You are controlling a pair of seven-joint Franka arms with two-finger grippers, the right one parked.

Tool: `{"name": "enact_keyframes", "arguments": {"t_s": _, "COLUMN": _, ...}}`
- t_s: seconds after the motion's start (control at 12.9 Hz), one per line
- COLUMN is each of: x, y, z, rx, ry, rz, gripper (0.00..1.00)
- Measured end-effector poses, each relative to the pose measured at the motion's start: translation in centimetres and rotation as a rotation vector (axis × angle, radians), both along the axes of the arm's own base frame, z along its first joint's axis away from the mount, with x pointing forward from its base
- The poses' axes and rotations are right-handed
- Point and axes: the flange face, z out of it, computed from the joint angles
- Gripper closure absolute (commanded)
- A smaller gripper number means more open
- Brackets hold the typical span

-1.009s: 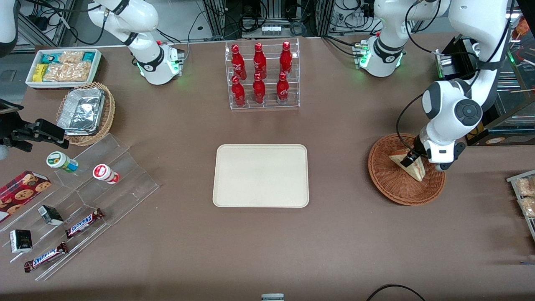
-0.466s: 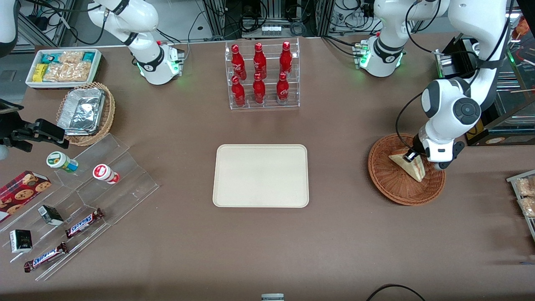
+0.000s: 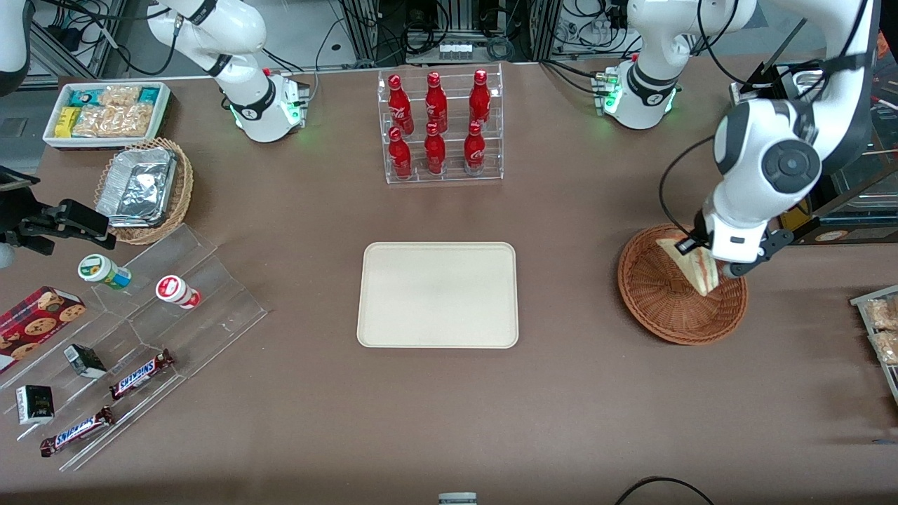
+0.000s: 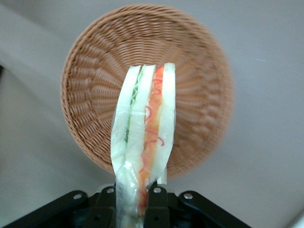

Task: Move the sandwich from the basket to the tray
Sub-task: 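Lift the sandwich up out of the basket with the left gripper, then carry the sandwich over the cream tray with the left gripper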

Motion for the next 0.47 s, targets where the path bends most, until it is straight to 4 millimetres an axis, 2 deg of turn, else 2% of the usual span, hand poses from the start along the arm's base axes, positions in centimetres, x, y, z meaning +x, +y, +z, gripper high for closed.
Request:
{"name": "enact_keyframes", "arguments": {"t_s": 0.08, "x": 0.1, "y": -2.9, "z": 2.2, "rx": -0.002, "ry": -0.018, "rz": -0.046, "gripper": 0.98}}
{"name": "enact_keyframes", "arguments": {"t_s": 0.23, "x": -0.6, "y": -8.7, "z": 4.8, "rx": -0.012, "ry": -0.053, "rz": -0.150, "gripper": 0.98}}
{"name": "enact_keyframes", "arguments": {"t_s": 0.47, "x": -3.3, "y": -16.9, "z": 5.2, "rx": -0.024, "ry": -0.071, "rz": -0.305, "gripper": 0.97}}
